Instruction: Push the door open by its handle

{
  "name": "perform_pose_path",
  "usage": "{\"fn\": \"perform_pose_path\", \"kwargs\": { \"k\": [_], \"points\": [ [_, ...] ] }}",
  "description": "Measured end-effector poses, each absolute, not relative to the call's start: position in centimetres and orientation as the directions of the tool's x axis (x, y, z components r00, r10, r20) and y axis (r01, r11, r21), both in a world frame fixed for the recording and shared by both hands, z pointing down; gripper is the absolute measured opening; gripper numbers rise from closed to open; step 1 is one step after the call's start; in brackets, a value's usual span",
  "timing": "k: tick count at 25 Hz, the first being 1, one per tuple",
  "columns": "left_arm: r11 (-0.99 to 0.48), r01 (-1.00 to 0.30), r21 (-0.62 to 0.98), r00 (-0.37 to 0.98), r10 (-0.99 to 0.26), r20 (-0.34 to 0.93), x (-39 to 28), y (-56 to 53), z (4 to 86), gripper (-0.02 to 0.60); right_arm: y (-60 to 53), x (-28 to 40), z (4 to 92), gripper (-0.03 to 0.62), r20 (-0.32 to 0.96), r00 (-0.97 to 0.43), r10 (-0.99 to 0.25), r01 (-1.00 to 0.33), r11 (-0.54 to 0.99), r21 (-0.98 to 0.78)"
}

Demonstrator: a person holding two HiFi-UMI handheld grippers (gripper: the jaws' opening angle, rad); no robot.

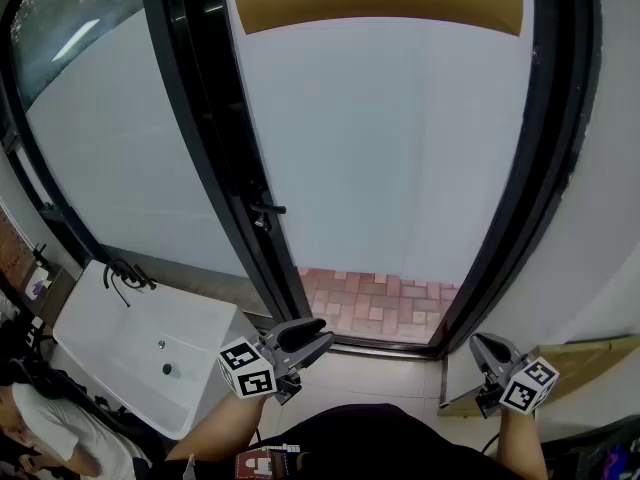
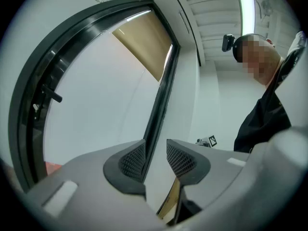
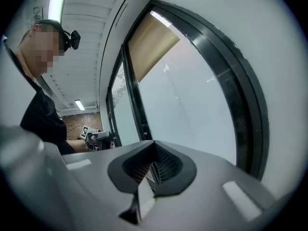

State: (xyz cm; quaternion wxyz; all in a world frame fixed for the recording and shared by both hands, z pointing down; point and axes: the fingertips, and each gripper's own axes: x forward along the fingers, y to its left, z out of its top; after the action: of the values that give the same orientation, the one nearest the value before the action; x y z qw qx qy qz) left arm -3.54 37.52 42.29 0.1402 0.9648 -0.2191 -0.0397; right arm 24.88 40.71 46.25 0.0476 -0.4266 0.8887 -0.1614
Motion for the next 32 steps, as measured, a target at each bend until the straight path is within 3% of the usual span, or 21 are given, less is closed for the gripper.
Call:
{"fn": "perform_pose_path", "kwargs": {
  "k": [5, 9, 14, 24, 32],
  "points": [
    [-0.847, -0.444, 0.292, 0.885, -0.465, -0.002, -1.6, 37.6, 42.8, 0.135, 38.9, 25.7, 46.8, 0.0, 0.047, -0.683, -0.729, -0.699, 0.635, -0.33],
    [-0.807, -0.499, 0.315, 0.854, -0.521, 0.017, -3.7, 37.2, 43.2, 0.137, 36.3, 22.7, 47.5, 0.003, 0.046, -0.74, -0.671, -0.644, 0.688, -0.334],
    [-0.782, -0.546, 0.3, 0.816, -0.577, -0.018, -11.0, 33.9, 43.0, 0.137, 31.6, 14.5, 46.8, 0.087, 0.064, -0.805, -0.589, -0.582, 0.765, -0.274],
    [-0.843, -0.503, 0.189, 0.851, -0.522, -0.063, -27.7, 22.9, 40.4, 0.137, 14.7, -7.1, 40.1, 0.094, 0.202, -0.774, -0.6, -0.605, 0.795, 0.043],
    [-0.827, -0.504, 0.249, 0.84, -0.537, -0.084, -30.7, 18.1, 40.3, 0.137, 4.4, -13.4, 39.7, 0.092, 0.357, -0.741, -0.569, -0.549, 0.819, 0.166]
  ]
}}
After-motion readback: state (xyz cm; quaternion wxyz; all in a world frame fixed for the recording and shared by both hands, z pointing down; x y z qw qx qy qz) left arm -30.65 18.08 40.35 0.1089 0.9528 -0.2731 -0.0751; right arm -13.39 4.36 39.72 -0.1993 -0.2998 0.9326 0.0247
